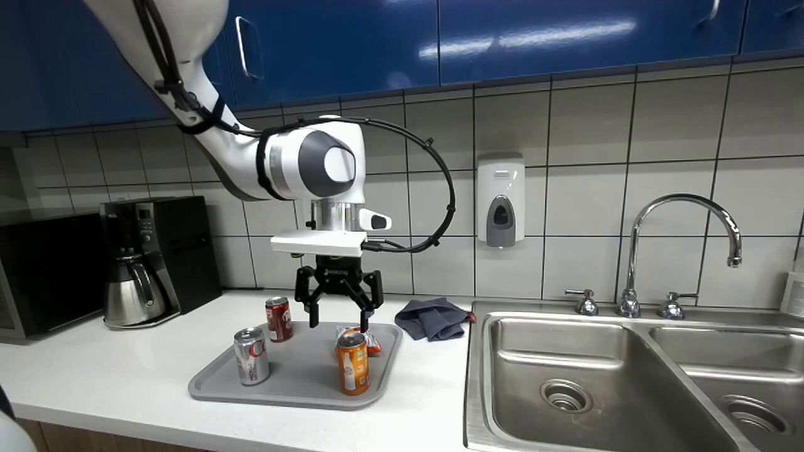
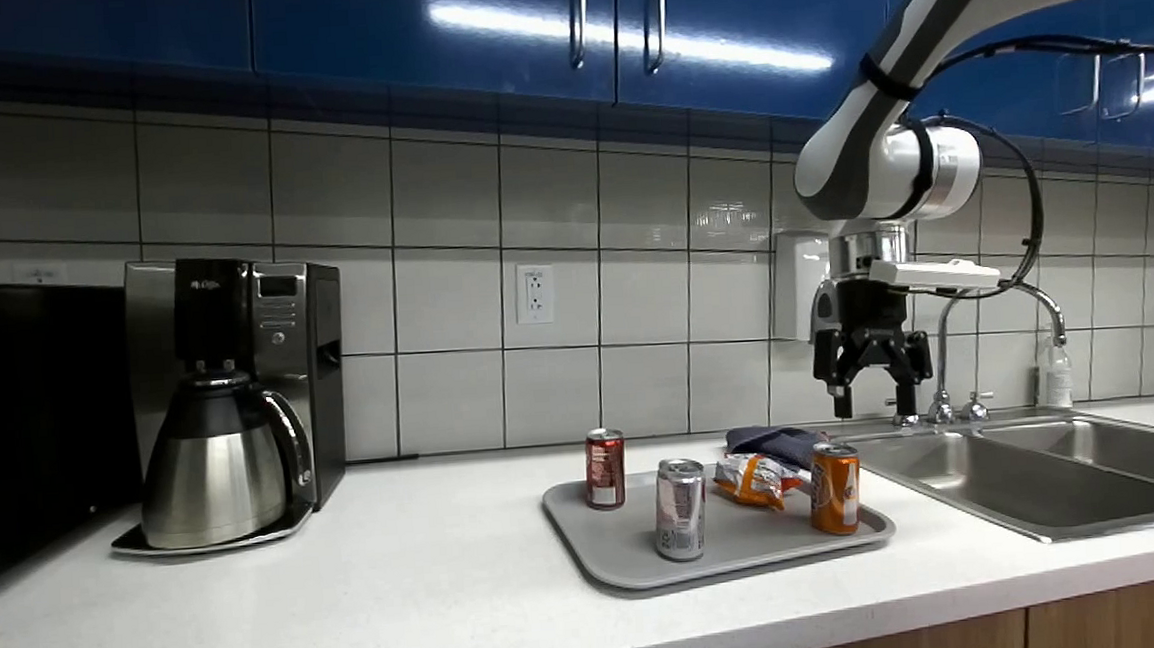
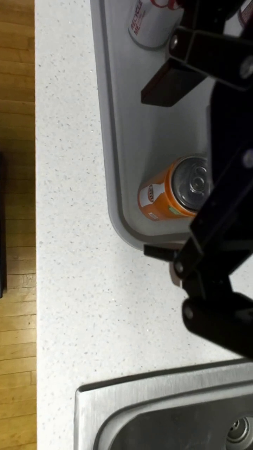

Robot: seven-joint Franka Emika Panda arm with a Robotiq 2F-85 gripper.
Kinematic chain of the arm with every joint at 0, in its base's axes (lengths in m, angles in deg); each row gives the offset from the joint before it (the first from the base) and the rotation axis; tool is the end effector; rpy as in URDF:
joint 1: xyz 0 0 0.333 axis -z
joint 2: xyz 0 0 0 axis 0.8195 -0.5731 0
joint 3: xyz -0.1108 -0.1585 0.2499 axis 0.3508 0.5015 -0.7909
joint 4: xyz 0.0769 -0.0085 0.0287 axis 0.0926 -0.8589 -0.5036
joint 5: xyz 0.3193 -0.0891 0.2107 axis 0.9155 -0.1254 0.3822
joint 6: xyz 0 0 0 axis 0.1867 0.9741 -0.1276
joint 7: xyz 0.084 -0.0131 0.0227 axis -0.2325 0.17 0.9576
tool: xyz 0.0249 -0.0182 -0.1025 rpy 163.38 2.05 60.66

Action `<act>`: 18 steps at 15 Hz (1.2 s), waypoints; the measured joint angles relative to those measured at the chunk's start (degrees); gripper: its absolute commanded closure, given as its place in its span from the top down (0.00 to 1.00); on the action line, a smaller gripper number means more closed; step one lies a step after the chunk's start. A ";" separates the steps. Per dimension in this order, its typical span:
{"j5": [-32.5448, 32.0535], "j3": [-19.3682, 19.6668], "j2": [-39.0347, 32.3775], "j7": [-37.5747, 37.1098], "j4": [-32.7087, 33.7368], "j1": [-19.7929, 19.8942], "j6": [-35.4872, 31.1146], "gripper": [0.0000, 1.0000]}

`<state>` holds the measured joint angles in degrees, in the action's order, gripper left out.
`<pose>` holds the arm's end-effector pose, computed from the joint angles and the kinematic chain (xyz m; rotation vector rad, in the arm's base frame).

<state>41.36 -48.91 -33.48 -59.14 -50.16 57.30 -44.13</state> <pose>0.4639 -0.0709 0.3334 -3.1010 -0.0745 0.1791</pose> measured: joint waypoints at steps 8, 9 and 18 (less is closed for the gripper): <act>-0.03 -0.01 -5.41 1.08 2.76 0.01 -5.98 1.00; -0.03 -0.05 -6.31 1.17 3.28 0.01 -6.60 1.00; -0.03 -2.37 -14.12 1.25 7.81 -0.06 -10.05 1.00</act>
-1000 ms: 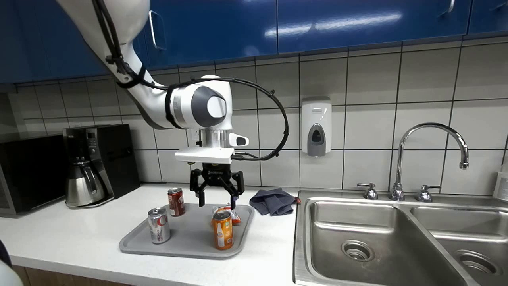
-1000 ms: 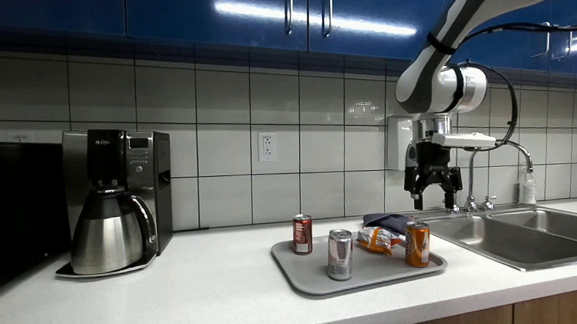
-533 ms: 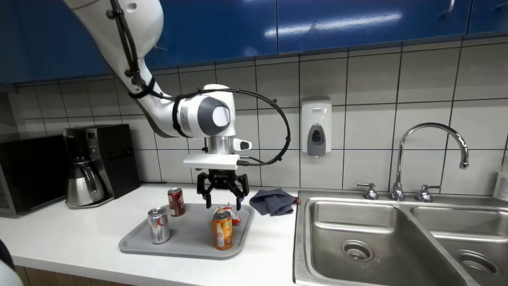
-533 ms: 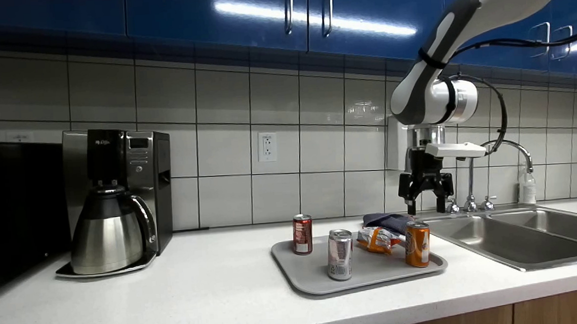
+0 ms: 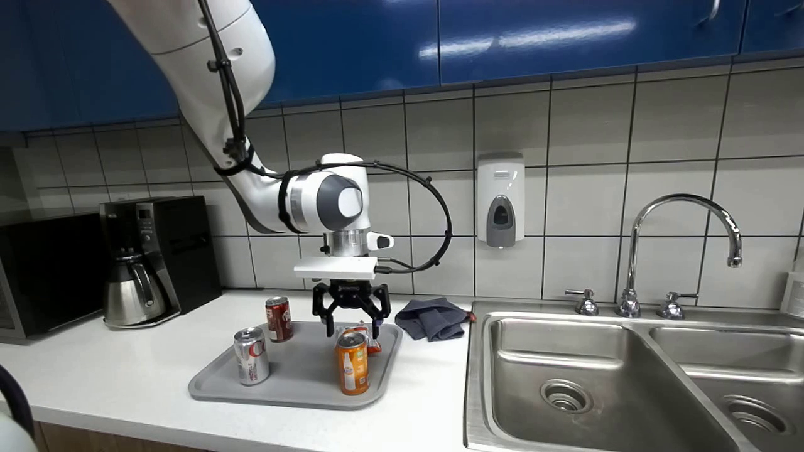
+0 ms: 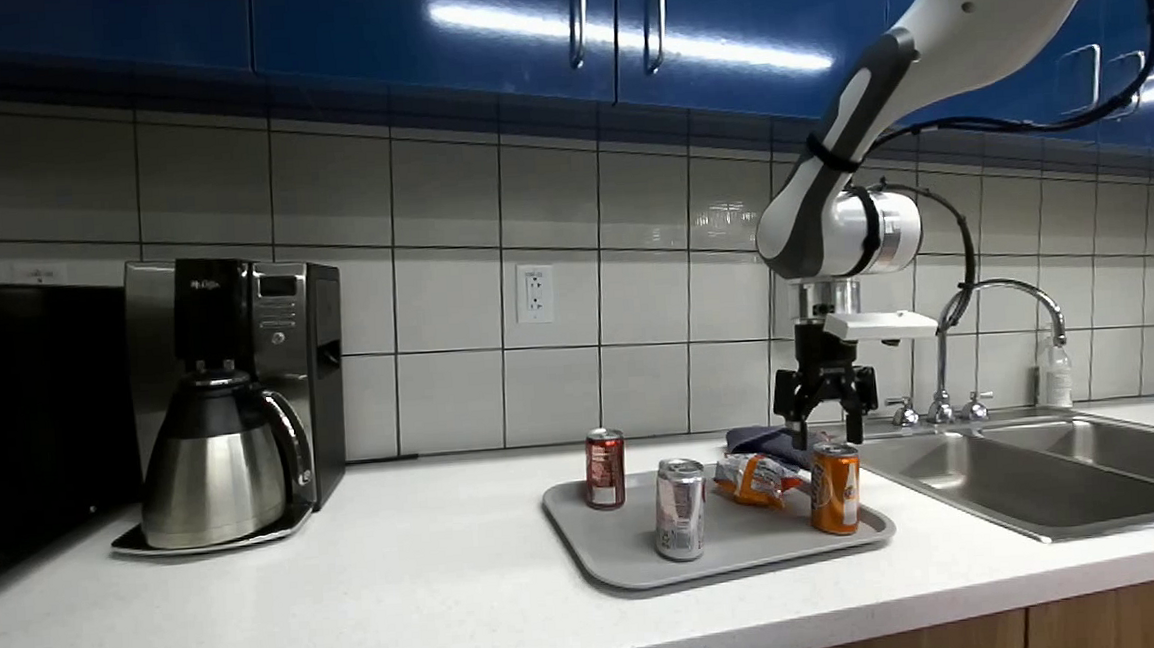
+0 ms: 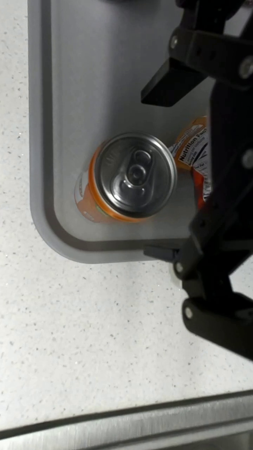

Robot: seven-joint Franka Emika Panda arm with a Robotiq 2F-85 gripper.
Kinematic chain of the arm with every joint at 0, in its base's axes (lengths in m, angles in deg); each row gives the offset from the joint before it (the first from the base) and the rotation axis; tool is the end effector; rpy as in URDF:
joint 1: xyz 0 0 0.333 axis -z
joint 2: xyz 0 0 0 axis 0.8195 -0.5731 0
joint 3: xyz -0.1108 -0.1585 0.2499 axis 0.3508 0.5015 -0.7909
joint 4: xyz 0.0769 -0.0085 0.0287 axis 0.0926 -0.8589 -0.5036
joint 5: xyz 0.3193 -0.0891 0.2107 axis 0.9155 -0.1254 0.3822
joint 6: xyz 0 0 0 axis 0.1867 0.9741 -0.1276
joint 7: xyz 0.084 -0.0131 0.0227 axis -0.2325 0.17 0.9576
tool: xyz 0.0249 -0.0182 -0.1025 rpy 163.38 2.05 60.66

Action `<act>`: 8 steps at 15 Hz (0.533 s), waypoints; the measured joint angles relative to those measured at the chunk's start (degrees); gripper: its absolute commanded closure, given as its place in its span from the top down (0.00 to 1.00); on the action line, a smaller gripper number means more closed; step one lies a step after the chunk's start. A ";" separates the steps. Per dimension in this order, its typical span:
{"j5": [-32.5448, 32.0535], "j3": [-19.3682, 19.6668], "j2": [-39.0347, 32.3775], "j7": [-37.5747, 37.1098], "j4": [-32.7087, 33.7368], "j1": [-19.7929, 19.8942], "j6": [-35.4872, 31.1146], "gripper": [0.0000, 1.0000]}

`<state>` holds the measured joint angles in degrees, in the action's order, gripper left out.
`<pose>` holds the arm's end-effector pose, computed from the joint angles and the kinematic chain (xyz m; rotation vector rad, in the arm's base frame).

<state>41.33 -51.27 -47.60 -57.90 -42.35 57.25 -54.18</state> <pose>0.5257 -0.0583 0.2792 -3.1346 -0.1747 0.0849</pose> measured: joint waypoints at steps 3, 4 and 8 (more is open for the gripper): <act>-0.03 -0.61 -1.98 0.00 0.73 -0.02 -0.46 1.00; -0.06 -0.68 -2.50 0.00 0.88 -0.02 -0.48 1.00; -0.19 -0.71 -3.22 0.00 0.96 -0.02 -0.49 1.00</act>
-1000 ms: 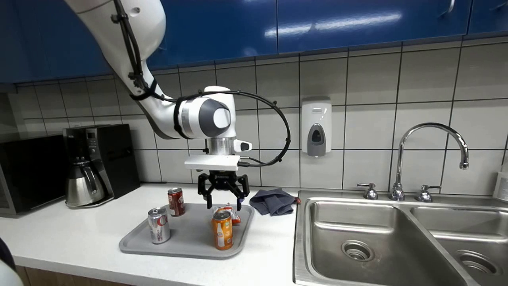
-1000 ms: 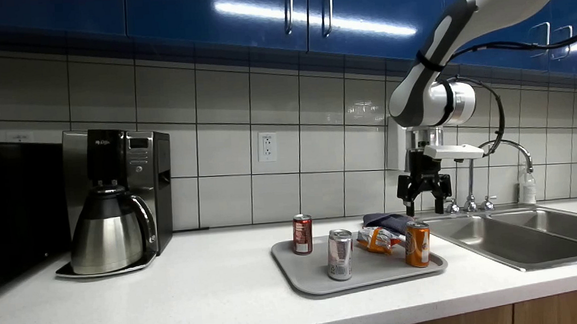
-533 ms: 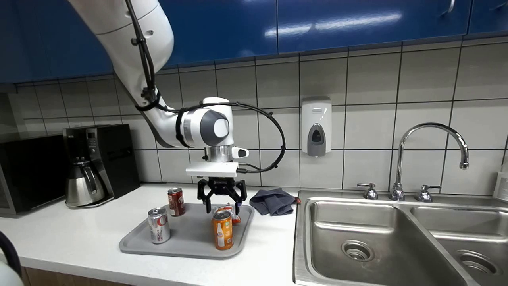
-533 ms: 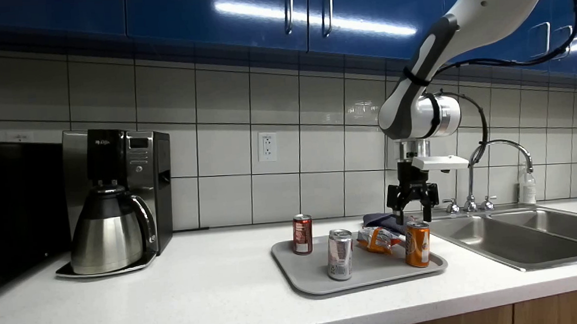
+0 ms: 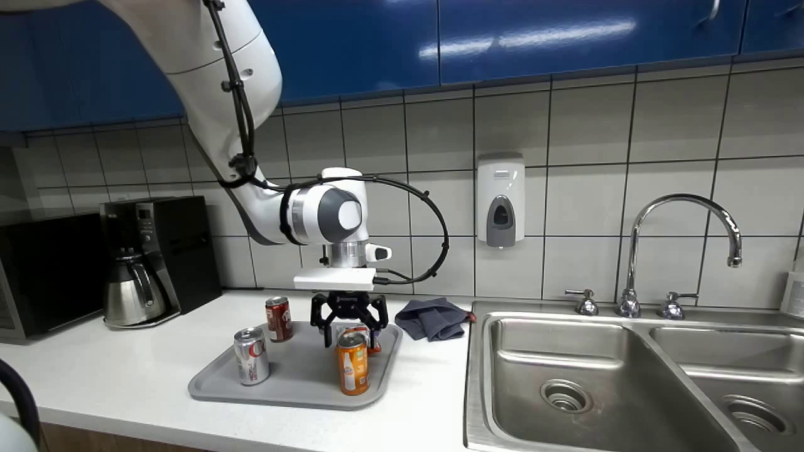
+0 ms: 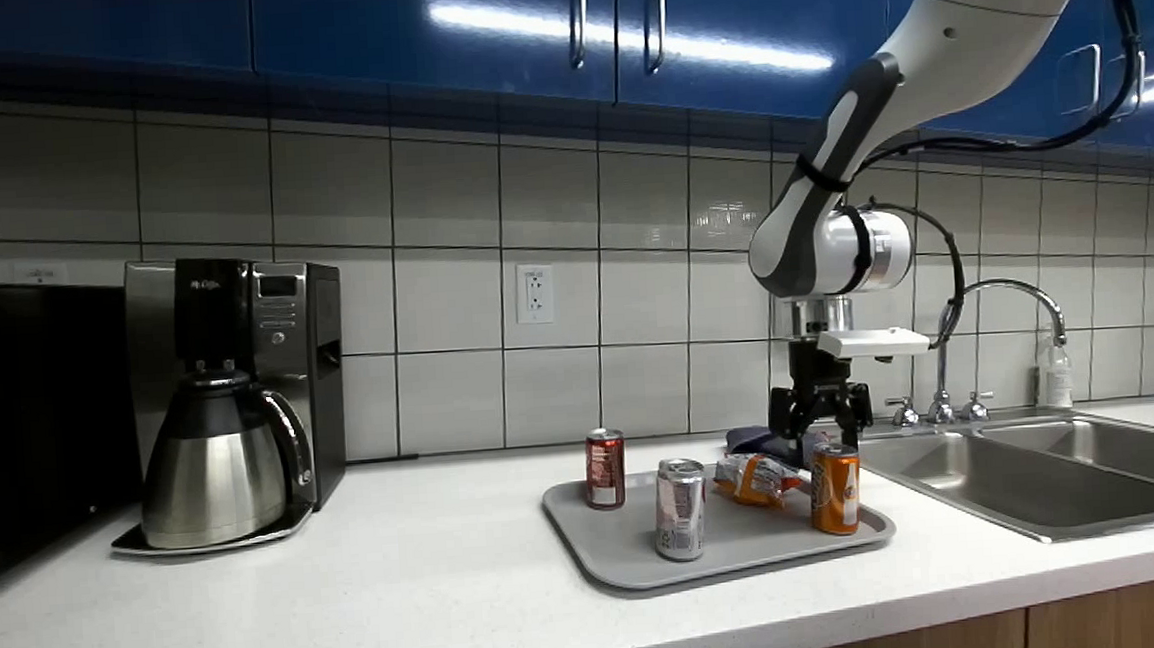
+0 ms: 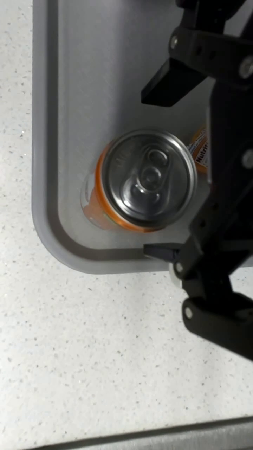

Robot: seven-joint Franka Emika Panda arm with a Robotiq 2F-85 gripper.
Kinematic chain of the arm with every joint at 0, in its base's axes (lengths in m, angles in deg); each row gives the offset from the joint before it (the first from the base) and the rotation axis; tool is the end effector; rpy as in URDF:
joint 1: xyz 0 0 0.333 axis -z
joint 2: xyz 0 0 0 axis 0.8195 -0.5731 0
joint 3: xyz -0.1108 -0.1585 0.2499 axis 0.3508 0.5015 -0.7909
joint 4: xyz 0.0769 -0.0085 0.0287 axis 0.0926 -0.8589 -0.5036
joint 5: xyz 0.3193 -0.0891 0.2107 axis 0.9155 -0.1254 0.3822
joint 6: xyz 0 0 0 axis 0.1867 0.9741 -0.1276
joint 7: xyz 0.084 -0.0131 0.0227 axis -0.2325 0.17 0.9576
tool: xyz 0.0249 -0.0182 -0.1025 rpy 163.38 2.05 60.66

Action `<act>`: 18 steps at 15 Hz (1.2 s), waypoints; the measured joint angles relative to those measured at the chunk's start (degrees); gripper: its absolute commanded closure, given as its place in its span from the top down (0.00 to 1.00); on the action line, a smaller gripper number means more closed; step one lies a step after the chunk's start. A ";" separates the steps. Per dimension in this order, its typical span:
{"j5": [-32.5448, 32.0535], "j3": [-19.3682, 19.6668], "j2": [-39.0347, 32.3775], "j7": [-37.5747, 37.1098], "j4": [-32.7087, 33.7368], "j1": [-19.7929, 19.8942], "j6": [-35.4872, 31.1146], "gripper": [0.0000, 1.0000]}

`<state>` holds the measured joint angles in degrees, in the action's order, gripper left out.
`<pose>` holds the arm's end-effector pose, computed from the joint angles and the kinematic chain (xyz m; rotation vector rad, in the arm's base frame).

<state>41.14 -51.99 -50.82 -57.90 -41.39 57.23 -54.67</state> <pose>0.5297 -0.0520 0.2566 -3.1302 -0.1989 0.1336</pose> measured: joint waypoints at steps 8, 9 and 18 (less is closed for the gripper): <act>-0.96 0.00 -0.58 0.00 -0.43 0.00 0.00 1.00; -1.00 0.00 -0.67 0.00 -0.64 0.00 0.00 1.00; -1.93 0.01 -0.78 0.00 -1.55 0.00 0.00 0.75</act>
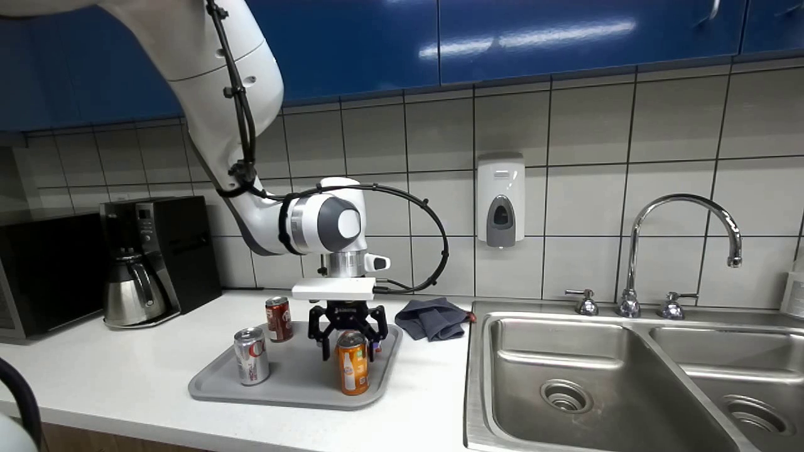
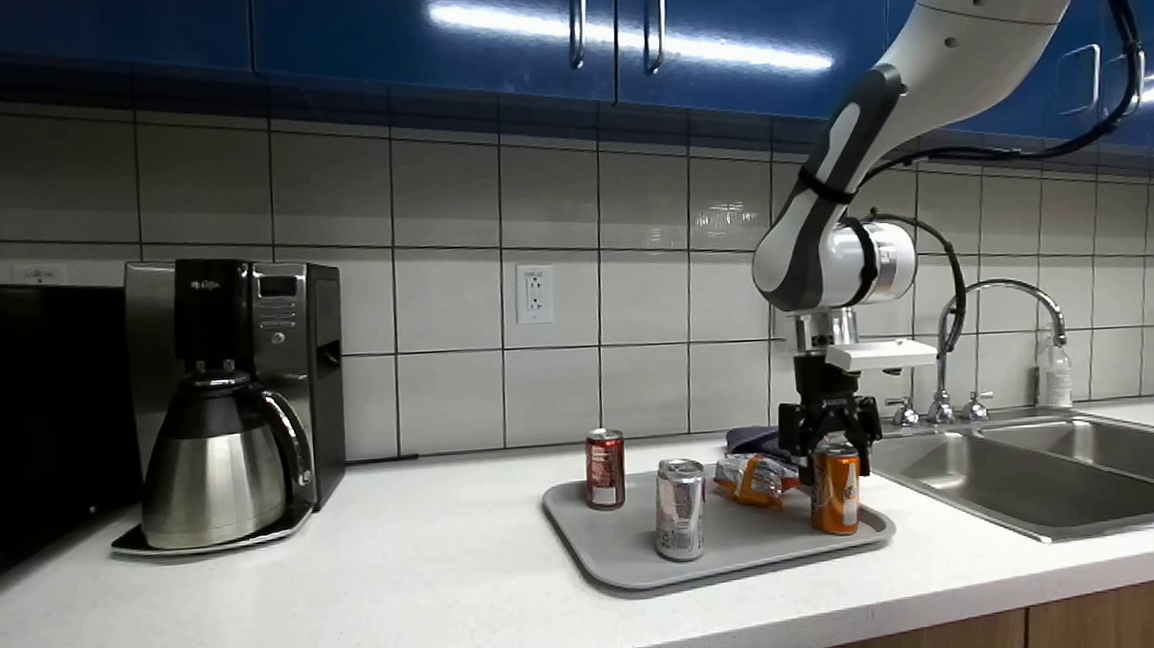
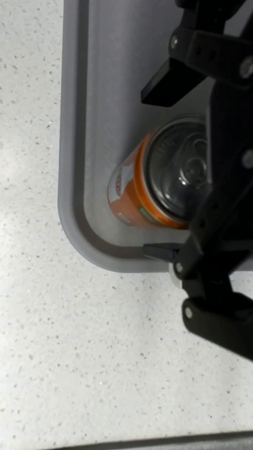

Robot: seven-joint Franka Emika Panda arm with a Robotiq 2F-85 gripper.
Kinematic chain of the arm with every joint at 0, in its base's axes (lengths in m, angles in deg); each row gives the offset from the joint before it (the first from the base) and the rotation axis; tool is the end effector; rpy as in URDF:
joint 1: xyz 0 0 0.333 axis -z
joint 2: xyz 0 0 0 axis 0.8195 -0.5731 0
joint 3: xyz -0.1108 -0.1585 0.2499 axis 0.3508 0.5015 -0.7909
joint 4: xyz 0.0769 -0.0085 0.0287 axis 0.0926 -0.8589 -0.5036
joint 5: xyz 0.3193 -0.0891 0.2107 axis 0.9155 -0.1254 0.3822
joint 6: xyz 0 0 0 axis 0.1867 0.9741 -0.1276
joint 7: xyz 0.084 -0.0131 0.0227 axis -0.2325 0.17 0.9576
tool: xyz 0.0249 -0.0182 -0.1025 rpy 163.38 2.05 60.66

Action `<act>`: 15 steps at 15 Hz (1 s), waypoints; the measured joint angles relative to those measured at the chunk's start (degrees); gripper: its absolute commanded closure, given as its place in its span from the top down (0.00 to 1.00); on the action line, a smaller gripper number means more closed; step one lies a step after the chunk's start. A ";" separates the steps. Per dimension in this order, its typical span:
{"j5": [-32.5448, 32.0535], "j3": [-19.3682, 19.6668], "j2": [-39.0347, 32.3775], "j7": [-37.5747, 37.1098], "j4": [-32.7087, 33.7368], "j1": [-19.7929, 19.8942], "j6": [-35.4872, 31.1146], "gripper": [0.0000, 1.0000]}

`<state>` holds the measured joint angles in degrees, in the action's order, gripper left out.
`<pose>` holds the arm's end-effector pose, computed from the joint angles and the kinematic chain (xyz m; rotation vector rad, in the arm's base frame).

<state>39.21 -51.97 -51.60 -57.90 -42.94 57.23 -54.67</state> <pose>0.5184 -0.0516 0.2393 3.1128 0.2378 -0.2016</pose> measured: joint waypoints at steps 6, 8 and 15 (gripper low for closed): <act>-0.70 0.10 0.00 0.00 0.00 0.05 0.00 0.38; -0.72 0.10 0.01 0.00 0.00 0.06 0.00 0.38; -0.49 0.50 3.97 0.00 0.14 1.13 4.88 0.38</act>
<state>38.72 -51.48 -47.63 -57.90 -42.80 58.36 -49.79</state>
